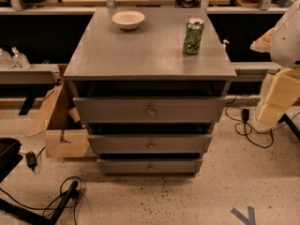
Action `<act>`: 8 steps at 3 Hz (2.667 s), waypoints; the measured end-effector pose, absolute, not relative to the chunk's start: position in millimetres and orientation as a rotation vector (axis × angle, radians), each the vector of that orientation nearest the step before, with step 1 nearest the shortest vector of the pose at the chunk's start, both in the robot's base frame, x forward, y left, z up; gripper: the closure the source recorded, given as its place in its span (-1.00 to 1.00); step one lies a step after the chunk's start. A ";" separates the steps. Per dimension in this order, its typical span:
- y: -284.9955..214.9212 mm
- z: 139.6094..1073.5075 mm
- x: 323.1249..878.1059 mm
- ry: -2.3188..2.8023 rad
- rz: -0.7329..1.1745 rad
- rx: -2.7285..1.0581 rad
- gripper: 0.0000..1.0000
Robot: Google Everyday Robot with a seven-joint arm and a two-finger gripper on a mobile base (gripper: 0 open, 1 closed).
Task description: Open middle drawer
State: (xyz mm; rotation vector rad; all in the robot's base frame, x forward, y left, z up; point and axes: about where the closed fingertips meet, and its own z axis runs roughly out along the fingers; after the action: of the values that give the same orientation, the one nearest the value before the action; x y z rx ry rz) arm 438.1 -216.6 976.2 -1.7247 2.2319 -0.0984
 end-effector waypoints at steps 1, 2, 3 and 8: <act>-216.6 976.2 438.1 2.232 -0.098 -1.725 -1.00; -213.3 957.8 445.4 2.210 -0.097 -1.715 -1.00; -208.9 896.1 458.0 2.197 -0.127 -1.725 -1.00; -168.4 655.5 527.5 2.084 -0.300 -1.798 -1.00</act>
Offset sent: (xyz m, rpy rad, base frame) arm 0.0392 0.0164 -0.1033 0.0757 -0.0799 0.0280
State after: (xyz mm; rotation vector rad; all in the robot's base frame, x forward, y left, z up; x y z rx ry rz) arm 527.5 -168.4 655.5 -1.7983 2.0837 -0.2997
